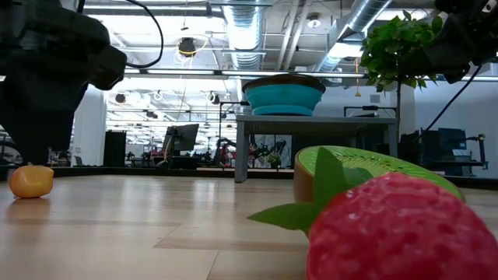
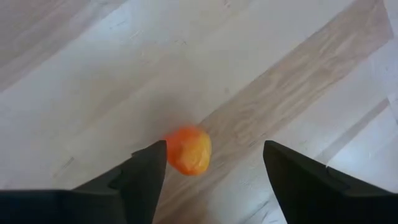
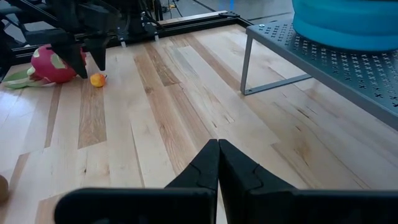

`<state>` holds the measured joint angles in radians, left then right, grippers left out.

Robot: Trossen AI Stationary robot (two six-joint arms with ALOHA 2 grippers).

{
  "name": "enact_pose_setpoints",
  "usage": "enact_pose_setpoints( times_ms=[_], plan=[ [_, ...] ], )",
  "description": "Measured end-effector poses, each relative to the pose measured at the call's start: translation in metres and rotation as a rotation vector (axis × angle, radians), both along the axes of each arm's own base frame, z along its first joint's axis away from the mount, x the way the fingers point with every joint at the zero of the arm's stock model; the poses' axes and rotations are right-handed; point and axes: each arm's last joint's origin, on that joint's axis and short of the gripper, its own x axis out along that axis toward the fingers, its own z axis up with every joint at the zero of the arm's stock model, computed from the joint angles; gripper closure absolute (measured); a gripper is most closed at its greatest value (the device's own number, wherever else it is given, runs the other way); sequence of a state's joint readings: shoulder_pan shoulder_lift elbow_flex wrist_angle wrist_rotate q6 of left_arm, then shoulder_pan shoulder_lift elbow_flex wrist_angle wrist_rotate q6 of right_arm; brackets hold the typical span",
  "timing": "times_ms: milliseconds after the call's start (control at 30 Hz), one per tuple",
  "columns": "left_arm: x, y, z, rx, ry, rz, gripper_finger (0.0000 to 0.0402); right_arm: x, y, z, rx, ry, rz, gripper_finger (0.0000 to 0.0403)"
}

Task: Pick & Place Fruit
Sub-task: Put the yellow pear into the strainer bowl

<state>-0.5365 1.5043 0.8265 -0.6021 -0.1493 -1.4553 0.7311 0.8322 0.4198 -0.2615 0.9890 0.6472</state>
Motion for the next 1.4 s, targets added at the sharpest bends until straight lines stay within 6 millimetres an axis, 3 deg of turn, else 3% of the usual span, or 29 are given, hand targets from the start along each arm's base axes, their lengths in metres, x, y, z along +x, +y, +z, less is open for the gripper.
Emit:
enact_pose_setpoints(
  times_ms=[267,767,1100,1400],
  plan=[
    [0.000,0.000,-0.002,-0.005,-0.003,0.001,0.0160,0.000,0.000,0.000,0.000,0.000,0.002,0.0403],
    [-0.013,0.005,-0.028,-0.079,0.026,0.031,0.0177,-0.001,0.000,-0.001,-0.008,0.009,0.002,0.0403],
    [-0.013,0.007,-0.030,-0.077,0.023,0.036,0.0230,-0.001,0.000,-0.001,-0.010,0.011,0.002,0.0403],
    [-0.011,0.007,-0.022,-0.115,-0.035,0.030,0.0250,-0.001,0.000,-0.001,-0.010,0.012,0.002,0.0403]
  ],
)
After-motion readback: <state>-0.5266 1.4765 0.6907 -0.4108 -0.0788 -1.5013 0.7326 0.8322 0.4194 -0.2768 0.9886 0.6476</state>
